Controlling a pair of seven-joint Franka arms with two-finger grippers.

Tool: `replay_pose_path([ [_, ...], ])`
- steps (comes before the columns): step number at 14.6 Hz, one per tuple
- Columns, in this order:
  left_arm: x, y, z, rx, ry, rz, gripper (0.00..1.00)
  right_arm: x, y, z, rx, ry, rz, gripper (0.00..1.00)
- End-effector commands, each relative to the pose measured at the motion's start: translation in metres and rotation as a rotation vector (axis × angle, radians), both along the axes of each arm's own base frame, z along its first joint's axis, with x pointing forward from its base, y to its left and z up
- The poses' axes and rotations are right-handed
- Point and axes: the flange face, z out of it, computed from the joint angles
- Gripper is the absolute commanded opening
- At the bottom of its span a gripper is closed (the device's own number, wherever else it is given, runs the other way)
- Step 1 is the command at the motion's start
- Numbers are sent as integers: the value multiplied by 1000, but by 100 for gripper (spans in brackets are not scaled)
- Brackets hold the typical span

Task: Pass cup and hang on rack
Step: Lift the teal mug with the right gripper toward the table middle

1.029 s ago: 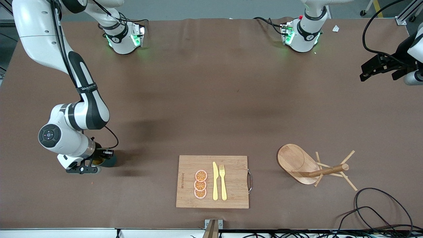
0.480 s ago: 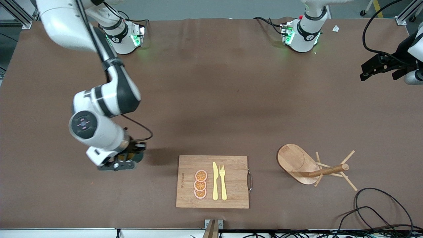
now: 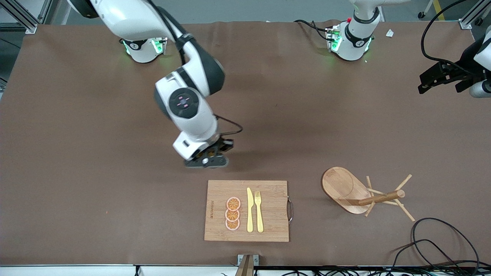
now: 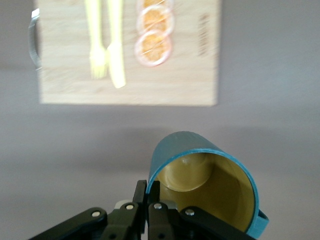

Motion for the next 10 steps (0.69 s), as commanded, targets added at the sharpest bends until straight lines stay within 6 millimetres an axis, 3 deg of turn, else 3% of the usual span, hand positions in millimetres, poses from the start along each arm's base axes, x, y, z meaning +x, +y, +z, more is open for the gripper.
replay_pose_path([
  [1, -3, 2, 6, -11, -2, -12, 100, -15, 50, -21, 79, -5, -35, 0],
  [4, -2, 1, 2, -12, 9, -11, 100, -40, 106, -54, 124, -37, -73, 0],
  [6, 0, 1, 0, -14, 14, -13, 100, -48, 133, -69, 137, -39, -102, 0],
  [10, 7, -6, -12, -28, 35, -23, 100, -61, 152, -80, 142, -30, -130, 1],
])
